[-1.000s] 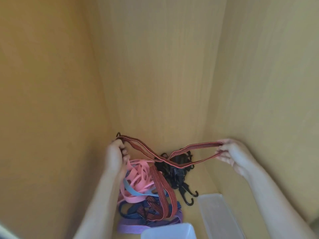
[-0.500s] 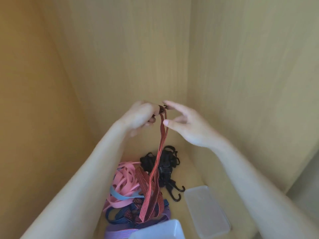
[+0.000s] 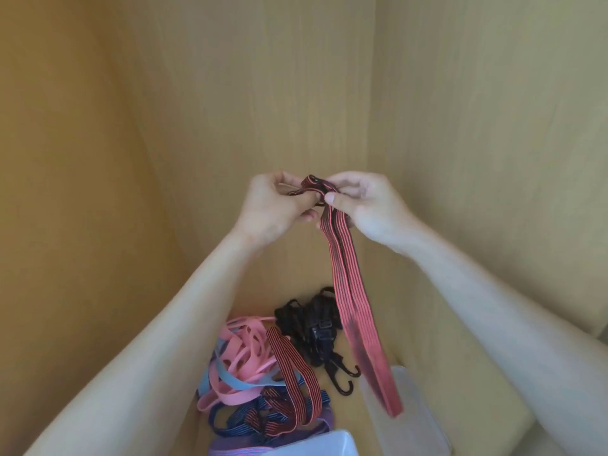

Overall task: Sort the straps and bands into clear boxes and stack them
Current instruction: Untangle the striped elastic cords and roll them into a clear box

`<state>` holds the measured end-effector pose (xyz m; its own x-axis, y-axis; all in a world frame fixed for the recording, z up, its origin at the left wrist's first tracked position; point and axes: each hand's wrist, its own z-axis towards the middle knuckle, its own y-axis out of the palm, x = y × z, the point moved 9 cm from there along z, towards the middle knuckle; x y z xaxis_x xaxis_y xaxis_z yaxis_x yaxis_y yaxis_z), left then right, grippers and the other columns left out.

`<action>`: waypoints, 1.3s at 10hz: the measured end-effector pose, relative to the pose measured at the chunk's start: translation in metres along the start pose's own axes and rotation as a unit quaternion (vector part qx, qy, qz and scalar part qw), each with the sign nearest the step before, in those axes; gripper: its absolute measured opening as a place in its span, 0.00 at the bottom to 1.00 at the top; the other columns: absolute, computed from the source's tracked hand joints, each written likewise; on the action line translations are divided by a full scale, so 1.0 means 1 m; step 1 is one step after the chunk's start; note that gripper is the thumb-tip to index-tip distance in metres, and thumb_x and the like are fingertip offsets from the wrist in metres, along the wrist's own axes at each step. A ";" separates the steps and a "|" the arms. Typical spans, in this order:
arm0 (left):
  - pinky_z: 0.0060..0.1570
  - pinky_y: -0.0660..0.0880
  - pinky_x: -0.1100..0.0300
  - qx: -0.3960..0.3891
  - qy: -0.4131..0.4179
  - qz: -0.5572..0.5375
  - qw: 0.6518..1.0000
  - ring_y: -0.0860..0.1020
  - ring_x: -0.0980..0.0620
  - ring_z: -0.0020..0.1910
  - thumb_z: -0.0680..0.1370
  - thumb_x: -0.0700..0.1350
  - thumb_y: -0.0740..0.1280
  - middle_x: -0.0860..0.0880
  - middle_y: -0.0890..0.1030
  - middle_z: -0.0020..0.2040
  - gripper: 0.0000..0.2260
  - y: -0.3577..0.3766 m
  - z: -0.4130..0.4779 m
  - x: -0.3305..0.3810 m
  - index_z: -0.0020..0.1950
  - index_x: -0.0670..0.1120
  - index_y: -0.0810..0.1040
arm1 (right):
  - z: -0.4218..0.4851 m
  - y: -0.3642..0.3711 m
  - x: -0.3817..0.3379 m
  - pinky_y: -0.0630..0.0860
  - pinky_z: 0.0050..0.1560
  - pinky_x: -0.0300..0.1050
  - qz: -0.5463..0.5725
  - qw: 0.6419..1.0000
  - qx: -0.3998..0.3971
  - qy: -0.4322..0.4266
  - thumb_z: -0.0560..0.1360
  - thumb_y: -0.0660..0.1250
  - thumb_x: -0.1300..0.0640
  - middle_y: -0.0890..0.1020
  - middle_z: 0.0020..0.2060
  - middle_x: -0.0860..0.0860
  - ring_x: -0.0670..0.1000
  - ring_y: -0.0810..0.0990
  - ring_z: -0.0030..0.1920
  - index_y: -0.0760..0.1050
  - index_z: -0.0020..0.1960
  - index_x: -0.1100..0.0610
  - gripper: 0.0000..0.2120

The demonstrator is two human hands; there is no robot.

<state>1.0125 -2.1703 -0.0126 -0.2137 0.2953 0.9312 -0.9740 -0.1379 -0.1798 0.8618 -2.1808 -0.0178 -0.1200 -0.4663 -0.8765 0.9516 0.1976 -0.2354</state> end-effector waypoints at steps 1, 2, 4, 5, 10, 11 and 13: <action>0.43 0.82 0.62 -0.007 0.015 0.015 1.000 0.81 0.50 0.35 0.77 0.37 0.72 0.41 0.86 0.46 0.08 -0.004 -0.001 0.020 0.54 0.34 0.81 | 0.007 -0.005 -0.017 0.85 0.44 0.56 0.037 0.999 -0.010 0.019 0.81 0.65 0.65 0.87 0.44 0.58 0.62 0.86 0.41 0.79 0.57 0.64 0.07; 0.37 0.76 0.64 0.008 0.037 0.066 0.997 0.76 0.53 0.34 0.78 0.39 0.71 0.44 0.83 0.41 0.05 -0.015 -0.002 0.048 0.51 0.38 0.84 | 0.012 -0.017 -0.039 0.84 0.39 0.50 0.041 0.999 0.010 0.015 0.81 0.65 0.65 0.86 0.45 0.58 0.58 0.85 0.38 0.79 0.55 0.64 0.06; 0.27 0.68 0.63 0.047 0.079 0.131 0.987 0.71 0.54 0.28 0.75 0.39 0.74 0.48 0.80 0.36 0.07 -0.043 -0.003 0.119 0.52 0.39 0.82 | 0.021 -0.029 -0.093 0.85 0.43 0.54 0.057 0.998 0.024 -0.026 0.84 0.61 0.62 0.87 0.46 0.58 0.58 0.86 0.38 0.74 0.57 0.65 0.07; 0.25 0.70 0.63 0.028 0.110 0.198 0.973 0.73 0.54 0.24 0.75 0.40 0.74 0.47 0.82 0.33 0.06 -0.042 -0.004 0.158 0.49 0.38 0.82 | 0.026 -0.029 -0.133 0.82 0.47 0.51 -0.016 0.997 0.006 -0.081 0.83 0.62 0.62 0.85 0.47 0.60 0.55 0.82 0.42 0.75 0.51 0.66 0.07; 0.40 0.78 0.64 -0.046 0.186 0.180 0.965 0.83 0.56 0.35 0.78 0.31 0.67 0.42 0.83 0.45 0.09 -0.053 0.014 0.249 0.58 0.32 0.78 | 0.046 -0.036 -0.269 0.80 0.50 0.62 -0.234 0.933 0.024 -0.272 0.80 0.67 0.61 0.84 0.42 0.59 0.62 0.83 0.44 0.76 0.45 0.58 0.05; 0.45 0.79 0.60 -0.035 0.185 0.160 0.969 0.84 0.53 0.42 0.78 0.35 0.70 0.40 0.85 0.49 0.11 -0.065 0.012 0.246 0.59 0.34 0.80 | 0.042 -0.045 -0.271 0.81 0.49 0.58 -0.215 0.935 0.044 -0.279 0.79 0.68 0.62 0.83 0.42 0.57 0.58 0.83 0.41 0.77 0.44 0.57 0.05; 0.44 0.80 0.62 -0.043 0.199 0.103 0.974 0.85 0.52 0.43 0.79 0.34 0.69 0.43 0.85 0.47 0.10 -0.061 0.004 0.241 0.60 0.33 0.80 | 0.040 -0.047 -0.263 0.78 0.33 0.37 -0.154 0.954 0.023 -0.256 0.79 0.69 0.62 0.82 0.35 0.52 0.43 0.81 0.28 0.78 0.44 0.58 0.05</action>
<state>1.0202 -2.0943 0.2242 -0.3999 0.6159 0.6788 -0.9067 -0.1577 -0.3911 0.8597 -2.1023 0.2403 -0.2527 -0.8580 -0.4471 0.9066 -0.0486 -0.4191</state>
